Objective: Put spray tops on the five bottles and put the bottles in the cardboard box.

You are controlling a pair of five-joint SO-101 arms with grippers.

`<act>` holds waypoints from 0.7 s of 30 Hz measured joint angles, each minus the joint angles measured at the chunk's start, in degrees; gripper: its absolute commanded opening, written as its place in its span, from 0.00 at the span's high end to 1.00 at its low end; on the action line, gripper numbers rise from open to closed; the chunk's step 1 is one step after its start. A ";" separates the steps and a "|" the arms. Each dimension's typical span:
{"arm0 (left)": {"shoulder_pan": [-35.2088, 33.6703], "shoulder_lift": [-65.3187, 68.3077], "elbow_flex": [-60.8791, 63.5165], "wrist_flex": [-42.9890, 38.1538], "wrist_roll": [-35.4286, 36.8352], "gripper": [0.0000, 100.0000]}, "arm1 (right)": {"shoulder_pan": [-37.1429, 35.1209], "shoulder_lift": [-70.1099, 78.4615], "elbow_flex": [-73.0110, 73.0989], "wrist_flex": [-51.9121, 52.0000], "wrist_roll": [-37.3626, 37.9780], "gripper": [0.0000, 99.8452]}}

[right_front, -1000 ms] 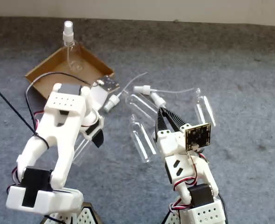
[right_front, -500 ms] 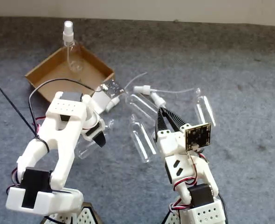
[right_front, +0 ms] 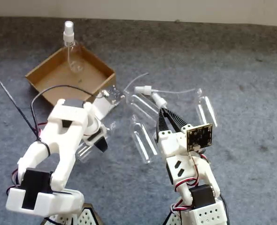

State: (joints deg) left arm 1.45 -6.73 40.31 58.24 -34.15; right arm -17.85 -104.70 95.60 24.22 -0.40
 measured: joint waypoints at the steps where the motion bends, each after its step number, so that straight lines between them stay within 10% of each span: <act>1: 0.44 -0.09 1.67 -1.67 0.00 0.73 | 0.00 0.00 0.00 0.00 0.00 1.00; 9: 2.81 -0.44 4.22 -5.80 0.00 0.92 | 0.00 0.00 0.00 0.00 0.00 1.00; 21: 3.16 -1.67 4.22 -5.80 0.00 0.92 | 0.00 0.00 0.00 0.00 0.00 1.00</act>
State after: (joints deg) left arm 4.62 -8.40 44.53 52.44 -34.15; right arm -17.85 -104.70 95.60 24.22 -0.40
